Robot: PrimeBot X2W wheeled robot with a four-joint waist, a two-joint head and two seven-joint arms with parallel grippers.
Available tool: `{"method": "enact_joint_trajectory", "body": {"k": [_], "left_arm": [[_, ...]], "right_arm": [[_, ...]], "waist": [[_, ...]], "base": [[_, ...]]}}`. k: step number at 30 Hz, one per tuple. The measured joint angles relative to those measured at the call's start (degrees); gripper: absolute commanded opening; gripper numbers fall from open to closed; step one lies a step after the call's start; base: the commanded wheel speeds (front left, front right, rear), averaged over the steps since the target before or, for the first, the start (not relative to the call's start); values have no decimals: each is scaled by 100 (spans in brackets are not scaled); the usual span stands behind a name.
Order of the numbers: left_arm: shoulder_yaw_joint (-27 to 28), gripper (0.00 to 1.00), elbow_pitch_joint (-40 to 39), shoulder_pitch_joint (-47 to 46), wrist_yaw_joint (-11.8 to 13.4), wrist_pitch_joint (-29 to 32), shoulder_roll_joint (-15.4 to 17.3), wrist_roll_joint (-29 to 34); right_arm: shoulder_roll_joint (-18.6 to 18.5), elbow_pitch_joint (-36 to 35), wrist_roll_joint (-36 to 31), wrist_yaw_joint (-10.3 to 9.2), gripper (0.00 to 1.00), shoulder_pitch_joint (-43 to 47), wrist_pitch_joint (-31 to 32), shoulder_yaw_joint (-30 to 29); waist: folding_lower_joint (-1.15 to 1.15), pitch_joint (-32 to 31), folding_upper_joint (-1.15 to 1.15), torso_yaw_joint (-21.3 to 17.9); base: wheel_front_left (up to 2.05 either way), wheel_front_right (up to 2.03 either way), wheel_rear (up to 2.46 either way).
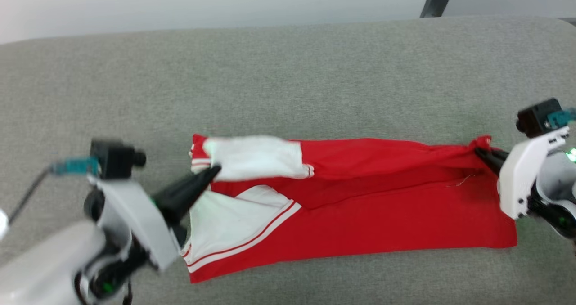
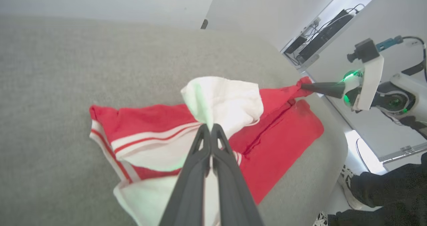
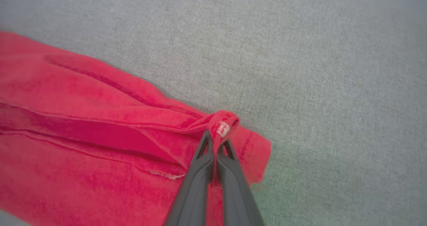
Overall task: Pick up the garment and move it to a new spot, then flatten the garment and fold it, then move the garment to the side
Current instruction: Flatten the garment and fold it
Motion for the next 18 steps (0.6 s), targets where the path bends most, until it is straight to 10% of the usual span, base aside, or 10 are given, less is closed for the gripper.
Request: {"method": "enact_joint_trajectory", "body": {"k": [10,18], "left_arm": [[-58,0,-392,957,502,-700,269,-47],[-356,0,365,1034,839,-755,-186,513]], "right_arm": [[-152,-520,-113,0,0,747,100,-617],[151,-467,-354,0,0,982,141,-931]], "waist": [[0,175,0,87],[0,367,0,91]], "base": [[0,0,0],[0,0,0]]}}
